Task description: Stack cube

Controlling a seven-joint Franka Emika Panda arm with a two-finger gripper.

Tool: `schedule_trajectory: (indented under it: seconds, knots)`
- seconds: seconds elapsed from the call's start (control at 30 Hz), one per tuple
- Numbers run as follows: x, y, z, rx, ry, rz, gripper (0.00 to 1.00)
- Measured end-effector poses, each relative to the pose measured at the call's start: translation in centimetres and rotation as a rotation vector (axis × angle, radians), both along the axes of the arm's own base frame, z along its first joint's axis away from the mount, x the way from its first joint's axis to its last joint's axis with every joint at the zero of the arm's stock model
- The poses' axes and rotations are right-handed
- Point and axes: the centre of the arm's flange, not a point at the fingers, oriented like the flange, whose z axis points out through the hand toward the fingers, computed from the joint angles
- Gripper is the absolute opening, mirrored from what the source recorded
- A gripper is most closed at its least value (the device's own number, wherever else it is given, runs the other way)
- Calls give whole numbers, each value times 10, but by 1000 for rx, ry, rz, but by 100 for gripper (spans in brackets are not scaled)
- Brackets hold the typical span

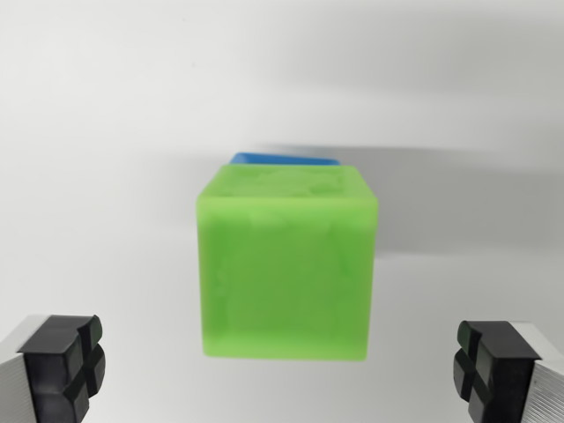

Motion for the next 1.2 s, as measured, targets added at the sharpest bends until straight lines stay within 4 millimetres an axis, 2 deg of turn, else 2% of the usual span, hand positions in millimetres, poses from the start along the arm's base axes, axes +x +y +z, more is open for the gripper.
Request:
schedule_trajectory:
  seconds: [1.2]
  knots:
    - [0,0,149,3,-2,1,100]
